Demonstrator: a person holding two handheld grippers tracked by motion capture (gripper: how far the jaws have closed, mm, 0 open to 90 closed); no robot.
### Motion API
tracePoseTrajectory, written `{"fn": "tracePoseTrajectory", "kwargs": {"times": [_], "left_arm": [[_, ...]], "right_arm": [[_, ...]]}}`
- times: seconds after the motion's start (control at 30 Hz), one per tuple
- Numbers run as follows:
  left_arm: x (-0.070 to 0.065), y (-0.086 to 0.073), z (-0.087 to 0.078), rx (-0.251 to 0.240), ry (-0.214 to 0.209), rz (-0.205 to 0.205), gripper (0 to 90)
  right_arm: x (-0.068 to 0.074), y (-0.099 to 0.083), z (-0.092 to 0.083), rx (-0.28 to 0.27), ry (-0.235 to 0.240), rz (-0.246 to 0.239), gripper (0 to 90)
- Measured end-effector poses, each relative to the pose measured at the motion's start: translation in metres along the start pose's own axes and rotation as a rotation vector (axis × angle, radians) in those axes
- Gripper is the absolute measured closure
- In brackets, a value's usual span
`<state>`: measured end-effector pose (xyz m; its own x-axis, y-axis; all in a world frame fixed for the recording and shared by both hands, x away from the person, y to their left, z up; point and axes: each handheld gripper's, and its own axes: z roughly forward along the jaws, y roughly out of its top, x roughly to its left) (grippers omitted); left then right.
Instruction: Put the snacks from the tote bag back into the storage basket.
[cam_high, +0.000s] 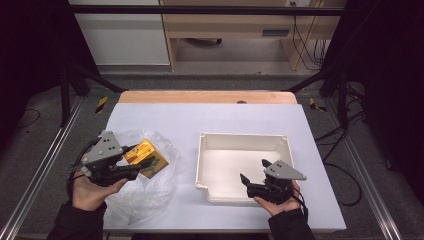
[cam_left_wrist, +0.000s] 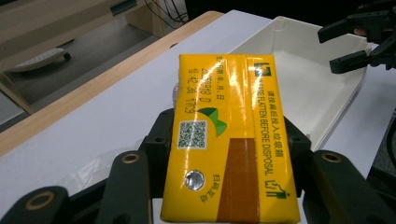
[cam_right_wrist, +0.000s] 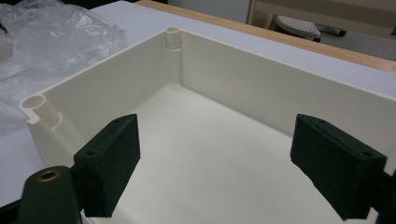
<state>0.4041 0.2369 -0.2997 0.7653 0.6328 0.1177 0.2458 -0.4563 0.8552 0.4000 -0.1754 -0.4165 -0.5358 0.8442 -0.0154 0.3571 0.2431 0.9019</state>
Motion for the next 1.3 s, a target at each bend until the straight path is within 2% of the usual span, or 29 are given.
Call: {"fn": "tracePoseTrajectory", "kwargs": {"times": [0.47,0.8,1.3], "left_arm": [[-0.017,0.023,0.019,-0.006,-0.042,0.046,50.9],[-0.026,0.04,0.039,-0.004,-0.094,0.088,50.8],[-0.036,0.053,0.064,-0.002,-0.147,0.129,50.8]], "right_arm": [[-0.006,-0.004,-0.01,-0.003,-0.016,0.006,15.6],[-0.009,-0.006,-0.014,-0.007,-0.021,0.015,15.5],[-0.011,-0.007,-0.014,-0.005,-0.022,0.019,15.6]]}}
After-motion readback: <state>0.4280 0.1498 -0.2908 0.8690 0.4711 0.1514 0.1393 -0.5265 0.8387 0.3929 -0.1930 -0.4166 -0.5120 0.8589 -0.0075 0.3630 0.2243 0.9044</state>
